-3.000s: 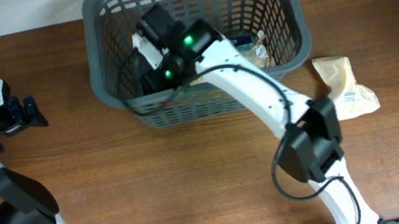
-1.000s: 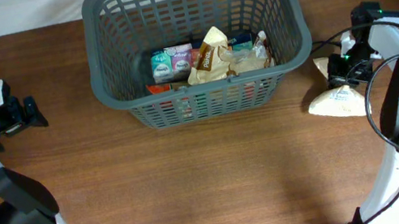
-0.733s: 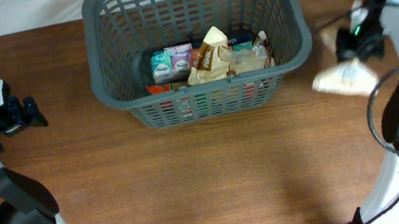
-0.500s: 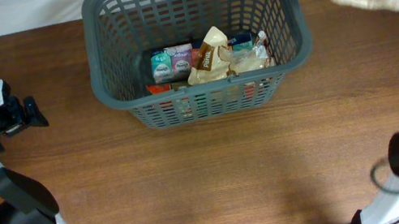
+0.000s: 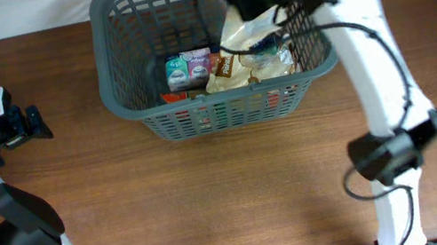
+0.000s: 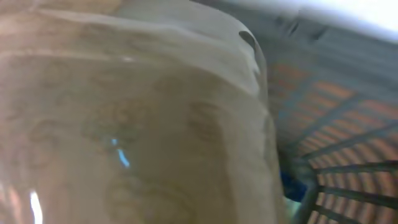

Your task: Pack container

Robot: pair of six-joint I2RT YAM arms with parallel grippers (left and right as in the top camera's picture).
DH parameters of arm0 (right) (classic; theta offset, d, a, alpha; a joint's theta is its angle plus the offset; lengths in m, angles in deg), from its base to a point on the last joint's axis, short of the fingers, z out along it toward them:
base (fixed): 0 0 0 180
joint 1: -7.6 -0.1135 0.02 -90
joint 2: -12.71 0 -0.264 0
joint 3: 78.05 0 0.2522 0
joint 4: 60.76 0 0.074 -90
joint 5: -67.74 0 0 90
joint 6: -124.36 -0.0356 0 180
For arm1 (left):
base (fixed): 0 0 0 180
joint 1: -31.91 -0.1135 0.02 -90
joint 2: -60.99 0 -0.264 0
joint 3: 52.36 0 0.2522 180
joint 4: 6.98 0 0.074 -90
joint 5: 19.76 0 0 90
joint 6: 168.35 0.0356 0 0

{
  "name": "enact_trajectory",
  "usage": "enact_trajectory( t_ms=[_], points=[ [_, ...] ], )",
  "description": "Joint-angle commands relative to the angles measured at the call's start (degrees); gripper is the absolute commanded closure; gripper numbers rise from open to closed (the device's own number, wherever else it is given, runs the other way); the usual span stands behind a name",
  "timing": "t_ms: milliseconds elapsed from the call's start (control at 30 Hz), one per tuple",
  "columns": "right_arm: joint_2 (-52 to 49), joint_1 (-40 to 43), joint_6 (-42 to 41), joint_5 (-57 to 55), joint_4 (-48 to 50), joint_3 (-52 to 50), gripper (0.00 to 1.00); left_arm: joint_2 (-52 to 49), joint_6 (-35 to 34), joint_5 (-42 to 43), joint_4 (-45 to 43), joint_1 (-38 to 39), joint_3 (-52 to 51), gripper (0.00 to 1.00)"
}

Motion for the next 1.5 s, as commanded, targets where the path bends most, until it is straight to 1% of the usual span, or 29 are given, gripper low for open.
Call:
enact_trajectory(
  t_ms=[0, 133, 300, 333, 367, 400, 533, 867, 967, 1067, 1133, 1200, 1367, 1467],
  points=[
    [-7.50, 0.28, 0.17, 0.28, -1.86, -0.09, 0.96, -0.07, -0.46, -0.24, 0.04, -0.31, -0.26, 0.01],
    [-11.17, 0.24, 0.20, 0.68, -3.45, -0.09, 0.96, -0.07, -0.46, -0.24, 0.04, -0.31, -0.26, 0.01],
    [-11.43, 0.31, 0.24, 0.44, -3.72, -0.07, 0.96, -0.07, -0.46, -0.24, 0.04, -0.31, -0.26, 0.01],
    [-11.43, 0.31, 0.22, 0.46, -3.76, -0.07, 0.93, -0.07, -0.46, -0.24, 0.04, -0.31, -0.26, 0.01],
    [-11.43, 0.31, 0.22, 0.46, -3.89, -0.07, 0.76, -0.07, -0.46, -0.24, 0.04, -0.31, -0.26, 0.01],
    [-11.04, 0.31, 0.22, 0.44, -4.15, 0.00, 0.23, -0.07, -0.46, -0.24, 0.04, -0.31, -0.26, 0.01],
    [-8.44, 0.35, 0.26, -0.02, -4.20, 1.05, 0.01, -0.07, -0.46, -0.24, 0.04, -0.31, -0.26, 0.01],
    [2.60, 1.51, 0.83, -4.96, -5.01, 14.25, 0.01, -0.07, -0.46, -0.24, 0.04, -0.31, -0.26, 0.01],
    [6.51, 2.82, 0.79, -12.92, -5.81, 17.79, 0.01, -0.07, -0.46, -0.24, 0.04, -0.31, -0.26, 0.01],
    [10.32, 5.03, 0.63, -19.91, -7.06, 19.21, 0.01, -0.07, -0.46, -0.24, 0.04, -0.31, -0.26, 0.01],
    [14.64, 9.88, 0.44, -21.53, -9.86, 19.26, 0.01, -0.07, -0.46, -0.24, 0.04, -0.31, -0.26, 0.01],
    [15.76, 13.11, -1.46, -22.21, -12.04, 19.26, 0.01, -0.07, -0.46, -0.24, 0.04, -0.31, -0.26, 0.01],
    [15.63, 22.60, -7.10, -22.43, -19.69, 18.67, 0.01, -0.07, -0.46, -0.24, 0.04, -0.31, -0.26, 0.01],
    [14.78, 26.93, -8.22, -19.61, -22.82, 17.27, 0.01, -0.07, -0.46, -0.24, 0.04, -0.31, -0.26, 0.01]
  ],
)
